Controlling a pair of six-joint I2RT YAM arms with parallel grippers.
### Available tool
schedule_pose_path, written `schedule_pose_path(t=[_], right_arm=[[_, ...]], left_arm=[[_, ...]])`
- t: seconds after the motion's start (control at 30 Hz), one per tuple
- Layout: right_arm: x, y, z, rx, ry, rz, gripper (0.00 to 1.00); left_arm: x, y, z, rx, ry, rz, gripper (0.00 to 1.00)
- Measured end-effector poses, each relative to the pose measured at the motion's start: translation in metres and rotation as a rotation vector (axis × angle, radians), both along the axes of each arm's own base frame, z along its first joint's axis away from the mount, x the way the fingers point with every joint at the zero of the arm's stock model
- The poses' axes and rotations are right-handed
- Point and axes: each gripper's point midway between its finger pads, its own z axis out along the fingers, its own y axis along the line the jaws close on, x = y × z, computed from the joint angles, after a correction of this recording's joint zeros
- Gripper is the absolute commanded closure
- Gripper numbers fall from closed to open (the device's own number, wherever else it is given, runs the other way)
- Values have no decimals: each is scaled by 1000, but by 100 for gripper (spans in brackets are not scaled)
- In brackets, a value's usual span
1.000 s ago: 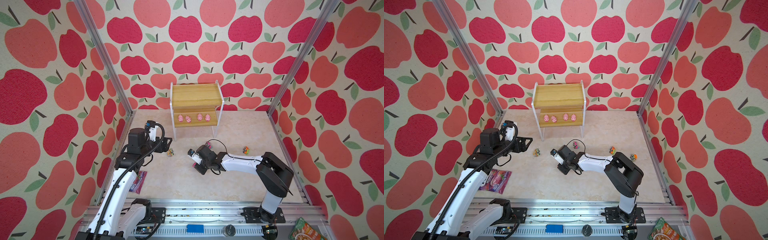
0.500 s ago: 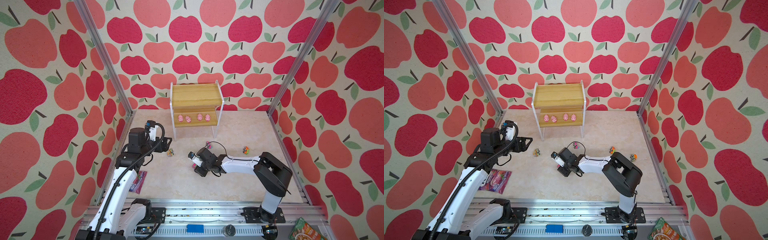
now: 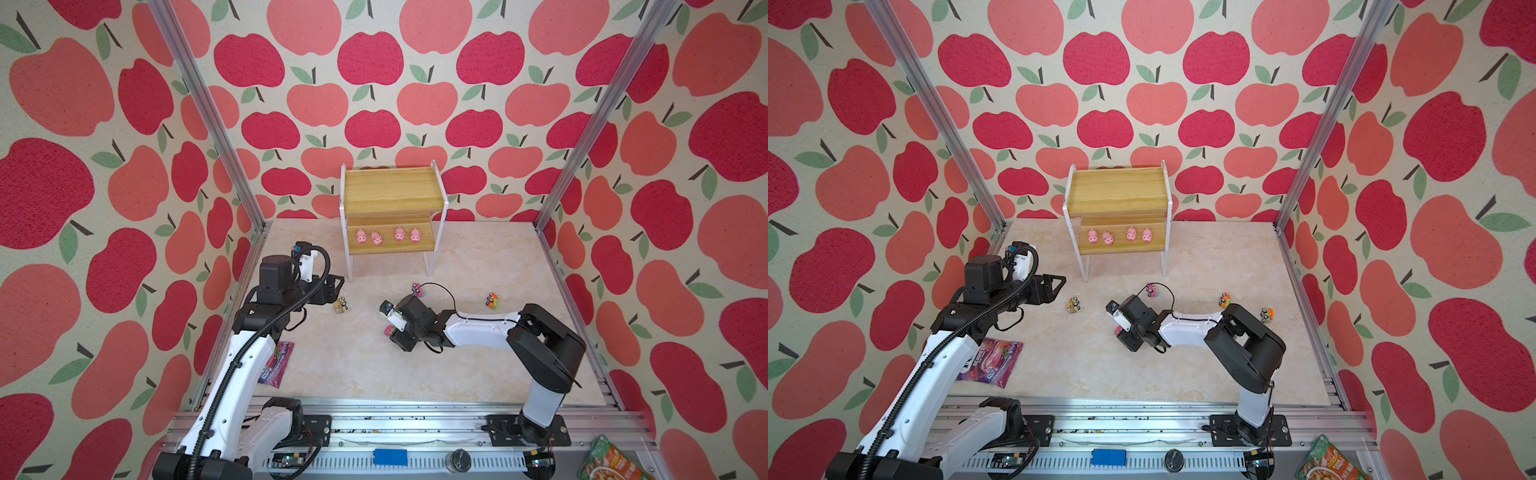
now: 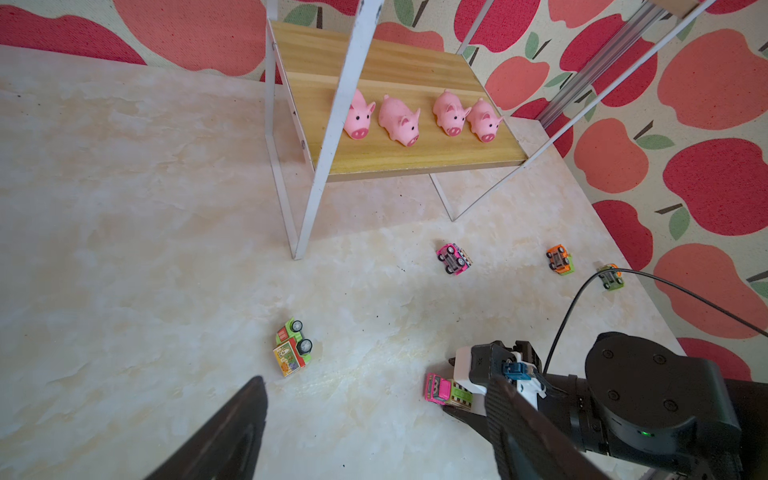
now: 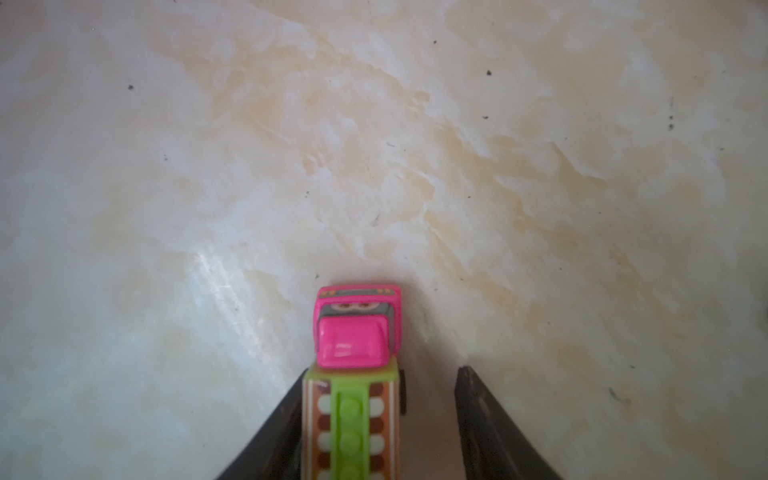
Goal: Organize plastic toys on shelves
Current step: Rotate the plastic toy at the center of the table.
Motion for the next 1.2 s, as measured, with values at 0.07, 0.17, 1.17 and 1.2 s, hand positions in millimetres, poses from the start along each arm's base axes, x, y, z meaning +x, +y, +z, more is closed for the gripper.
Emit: schedule_pose_path(t=[0.07, 0.17, 1.17, 1.2], right_arm=[[5, -3, 0, 1, -2, -31, 45], [12, -8, 0, 1, -7, -76, 45], [14, -83, 5, 102, -39, -378, 34], [15, -82, 6, 110, -42, -377, 34]], left_arm=[[-1, -2, -1, 0, 2, -5, 15], [-2, -7, -1, 0, 2, -22, 15], [-67, -108, -39, 112, -7, -465, 14], [-68, -110, -43, 114, 1, -478, 14]])
